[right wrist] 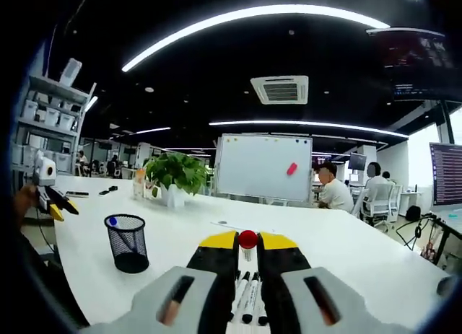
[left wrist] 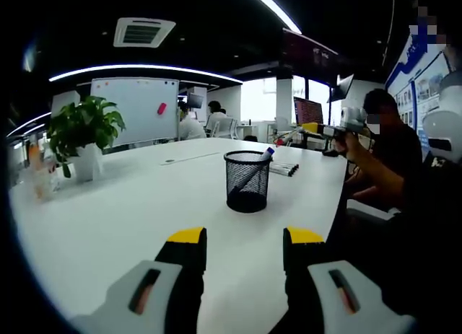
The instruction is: Pick up the whiteboard markers from the pen holder and place them facing the whiteboard neatly
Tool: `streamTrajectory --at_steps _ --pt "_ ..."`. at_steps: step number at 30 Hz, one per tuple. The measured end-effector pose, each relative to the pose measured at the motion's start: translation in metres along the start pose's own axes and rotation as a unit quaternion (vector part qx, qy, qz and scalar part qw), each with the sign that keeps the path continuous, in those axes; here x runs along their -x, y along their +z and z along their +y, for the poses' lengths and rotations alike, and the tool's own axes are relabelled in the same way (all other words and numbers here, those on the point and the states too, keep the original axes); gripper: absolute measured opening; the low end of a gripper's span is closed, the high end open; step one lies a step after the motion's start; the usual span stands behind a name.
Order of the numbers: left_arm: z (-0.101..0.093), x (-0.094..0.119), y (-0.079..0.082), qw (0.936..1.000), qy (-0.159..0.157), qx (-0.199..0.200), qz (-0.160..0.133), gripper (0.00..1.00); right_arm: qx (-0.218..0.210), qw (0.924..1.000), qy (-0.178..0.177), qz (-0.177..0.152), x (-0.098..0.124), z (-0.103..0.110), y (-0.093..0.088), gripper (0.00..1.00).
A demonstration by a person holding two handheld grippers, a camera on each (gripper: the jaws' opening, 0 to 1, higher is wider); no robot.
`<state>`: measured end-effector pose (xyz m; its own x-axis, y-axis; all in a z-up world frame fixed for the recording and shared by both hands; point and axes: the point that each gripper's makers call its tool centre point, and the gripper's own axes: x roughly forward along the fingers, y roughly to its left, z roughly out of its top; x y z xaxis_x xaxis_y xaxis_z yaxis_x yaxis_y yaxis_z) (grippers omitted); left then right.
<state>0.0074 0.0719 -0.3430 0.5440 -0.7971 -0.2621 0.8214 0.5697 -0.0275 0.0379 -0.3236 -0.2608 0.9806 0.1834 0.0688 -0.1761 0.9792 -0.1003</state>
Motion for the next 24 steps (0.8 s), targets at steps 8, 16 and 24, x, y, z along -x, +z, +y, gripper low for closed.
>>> streamTrajectory --at_steps 8,16,24 --pt "0.0 0.0 0.0 1.0 0.001 0.0 0.0 0.44 -0.02 0.9995 -0.022 -0.003 0.016 -0.015 -0.009 0.13" --pt "0.0 0.001 0.001 1.0 0.001 -0.001 -0.002 0.44 -0.012 0.9992 -0.037 -0.003 0.023 -0.021 -0.013 0.13" --pt "0.0 0.0 0.0 1.0 0.0 0.001 -0.001 0.44 -0.005 0.9985 -0.054 -0.011 0.03 -0.035 -0.013 0.13"
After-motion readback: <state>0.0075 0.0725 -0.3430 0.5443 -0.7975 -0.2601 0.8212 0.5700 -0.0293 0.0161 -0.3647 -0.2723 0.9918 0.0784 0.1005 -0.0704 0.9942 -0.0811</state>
